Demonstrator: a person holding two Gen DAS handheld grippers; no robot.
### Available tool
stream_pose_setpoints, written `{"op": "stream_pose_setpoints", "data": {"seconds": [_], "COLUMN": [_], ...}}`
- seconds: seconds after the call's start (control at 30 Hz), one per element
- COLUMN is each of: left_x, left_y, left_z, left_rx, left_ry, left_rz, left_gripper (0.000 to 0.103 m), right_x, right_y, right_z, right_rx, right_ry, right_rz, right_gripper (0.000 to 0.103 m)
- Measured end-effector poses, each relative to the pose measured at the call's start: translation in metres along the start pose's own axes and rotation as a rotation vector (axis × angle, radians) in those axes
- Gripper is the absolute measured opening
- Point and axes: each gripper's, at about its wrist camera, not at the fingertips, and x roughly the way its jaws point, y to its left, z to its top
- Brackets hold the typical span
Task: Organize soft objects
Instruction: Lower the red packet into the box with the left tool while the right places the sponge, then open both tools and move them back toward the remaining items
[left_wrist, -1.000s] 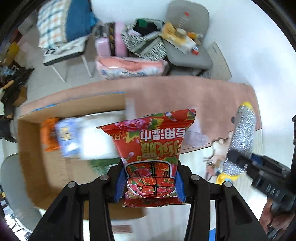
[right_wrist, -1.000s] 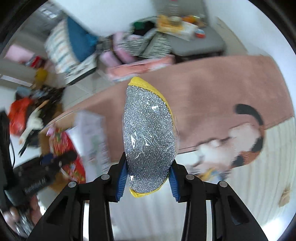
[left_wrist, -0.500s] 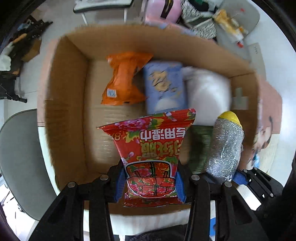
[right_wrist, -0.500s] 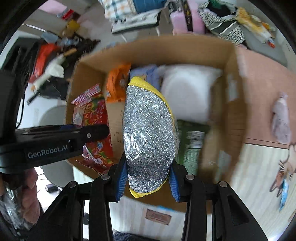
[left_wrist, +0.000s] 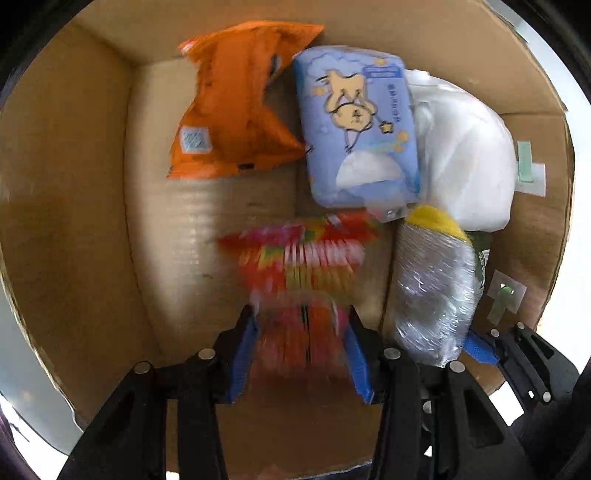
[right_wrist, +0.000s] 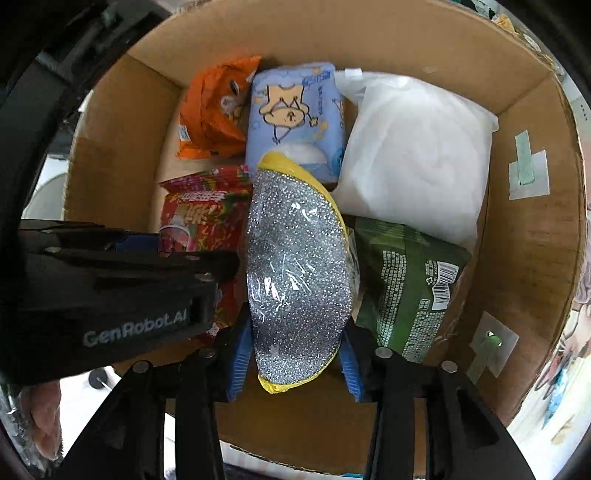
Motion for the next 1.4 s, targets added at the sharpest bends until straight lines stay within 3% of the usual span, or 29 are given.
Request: {"op": "stream_pose_setpoints", "data": {"seconds": [0.03, 0.07, 0.1, 0.13, 0.17, 0.3, 0.7, 0.77, 0.8, 0.87, 0.9, 1.2, 1.4], "left_x": [-0.002, -0.005, -0.010, -0.015, -0.021, -0.044, -0.118, -0.120, -0.120, -0.127, -0.130, -0.148, -0.156], "left_y": [0.000, 0.000, -0.002, -0.002, -0.004, -0.014, -0.023, -0.026, -0.030, -0.034, -0.036, -0.036, -0.044], "left_z": [-0.001, -0.003, -0.005, -0.008, -0.012, -0.031, -0.111, -0.116, -0.119, -0.130, -0.135, -0.169, -0.188], "left_rx": [-0.007, -0.002, 0.006, 0.010, 0.015, 0.030, 0.044, 0.048, 0.054, 0.053, 0.051, 0.006, -0.008], "left_ry": [0.000, -0.008, -0.026, -0.042, -0.059, -0.106, -0.377, -0.406, -0.421, -0.467, -0.487, -0.575, -0.610], "left_rz": [-0.004, -0.001, 0.010, 0.016, 0.022, 0.031, 0.123, 0.139, 0.153, 0.188, 0.196, 0.205, 0.218], "left_gripper": [0.043, 0.049, 0.053, 0.062, 0.064, 0.064, 0.064, 0.065, 0.068, 0.095, 0.098, 0.101, 0.101], "right_x": [-0.001, -0.004, -0.008, -0.011, -0.016, -0.034, -0.109, -0.122, -0.133, -0.141, -0.145, -0.166, -0.176], "right_y": [0.001, 0.000, -0.001, -0.001, -0.002, -0.012, -0.013, -0.013, -0.016, -0.013, -0.012, -0.008, -0.013], "right_z": [0.000, -0.002, -0.004, -0.006, -0.008, -0.020, -0.065, -0.077, -0.088, -0.097, -0.102, -0.133, -0.145], "right_rx": [0.005, 0.009, 0.010, 0.014, 0.021, 0.046, 0.084, 0.082, 0.078, 0.067, 0.063, 0.069, 0.067], "right_ry": [0.002, -0.004, -0.016, -0.022, -0.026, -0.054, -0.207, -0.232, -0.245, -0.269, -0.282, -0.358, -0.389], "right_rz": [0.007, 0.001, -0.006, -0.006, -0.004, -0.007, -0.079, -0.084, -0.084, -0.109, -0.112, -0.163, -0.153], "right_gripper": [0.056, 0.067, 0.071, 0.071, 0.071, 0.071, 0.071, 0.075, 0.083, 0.099, 0.103, 0.103, 0.103]}}
